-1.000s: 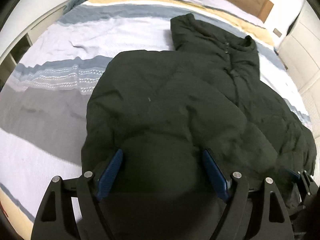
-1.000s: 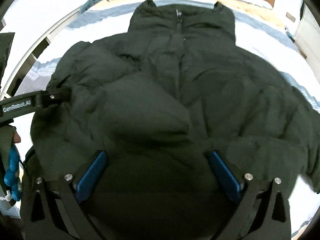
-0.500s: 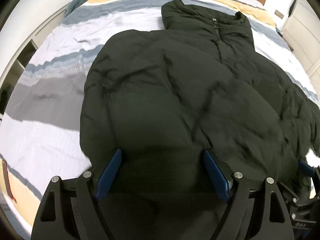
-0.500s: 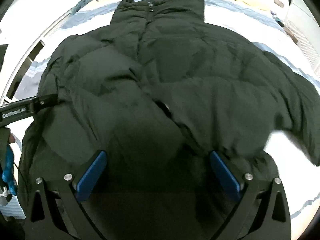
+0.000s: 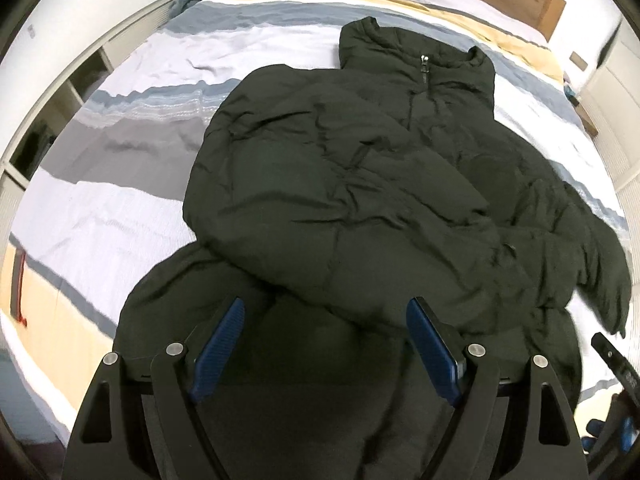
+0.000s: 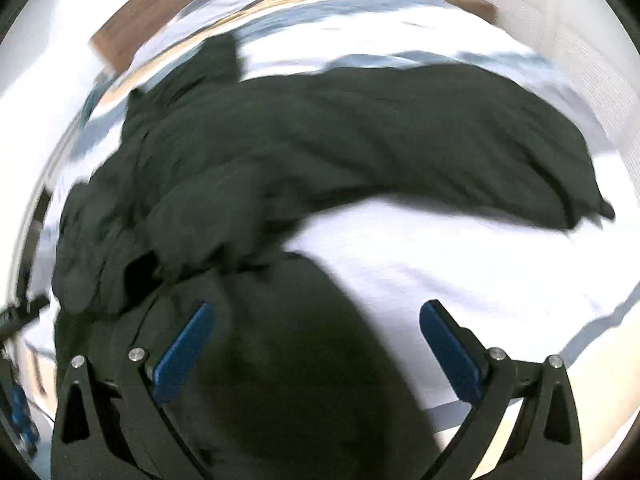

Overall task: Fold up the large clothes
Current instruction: 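Reach the right tool to the other sleeve cuff and grasp it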

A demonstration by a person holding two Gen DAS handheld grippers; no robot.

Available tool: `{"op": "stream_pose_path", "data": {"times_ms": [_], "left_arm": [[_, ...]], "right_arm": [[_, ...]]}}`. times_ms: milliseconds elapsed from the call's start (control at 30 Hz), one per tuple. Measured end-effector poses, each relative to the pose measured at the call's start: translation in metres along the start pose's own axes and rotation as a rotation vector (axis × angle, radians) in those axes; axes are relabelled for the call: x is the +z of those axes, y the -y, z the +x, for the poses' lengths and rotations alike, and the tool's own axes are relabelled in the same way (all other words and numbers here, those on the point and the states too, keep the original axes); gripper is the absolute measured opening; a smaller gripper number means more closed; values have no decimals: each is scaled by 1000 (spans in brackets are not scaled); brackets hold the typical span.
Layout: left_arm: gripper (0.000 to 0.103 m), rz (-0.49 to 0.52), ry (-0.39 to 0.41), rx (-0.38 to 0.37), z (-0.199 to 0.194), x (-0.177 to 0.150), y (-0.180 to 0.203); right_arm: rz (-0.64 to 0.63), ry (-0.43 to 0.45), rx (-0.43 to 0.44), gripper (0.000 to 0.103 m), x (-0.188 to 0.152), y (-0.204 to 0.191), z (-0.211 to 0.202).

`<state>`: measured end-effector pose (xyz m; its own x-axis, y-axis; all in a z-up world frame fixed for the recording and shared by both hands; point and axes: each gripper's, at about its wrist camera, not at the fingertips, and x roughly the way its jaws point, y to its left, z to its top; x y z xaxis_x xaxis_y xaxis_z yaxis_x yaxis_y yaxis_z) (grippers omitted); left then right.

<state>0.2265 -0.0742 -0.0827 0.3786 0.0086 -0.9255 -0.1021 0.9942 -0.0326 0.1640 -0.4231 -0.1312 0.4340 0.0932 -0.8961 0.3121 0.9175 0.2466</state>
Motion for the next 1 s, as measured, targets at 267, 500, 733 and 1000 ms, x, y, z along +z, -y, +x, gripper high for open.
{"op": "stream_pose_path", "data": {"times_ms": [267, 500, 733, 1000], "left_arm": [[87, 91, -5, 66, -20, -4, 25], [87, 110, -22, 123, -29, -10, 15], [87, 80, -31, 166, -36, -17, -10], [86, 31, -38, 158, -37, -26, -25]], "right_arm": [[386, 11, 70, 103, 25, 146, -1], [687, 79, 185, 103, 40, 228, 13], [899, 142, 278, 100, 47, 261, 38], [1009, 182, 332, 21, 50, 273, 49]]}}
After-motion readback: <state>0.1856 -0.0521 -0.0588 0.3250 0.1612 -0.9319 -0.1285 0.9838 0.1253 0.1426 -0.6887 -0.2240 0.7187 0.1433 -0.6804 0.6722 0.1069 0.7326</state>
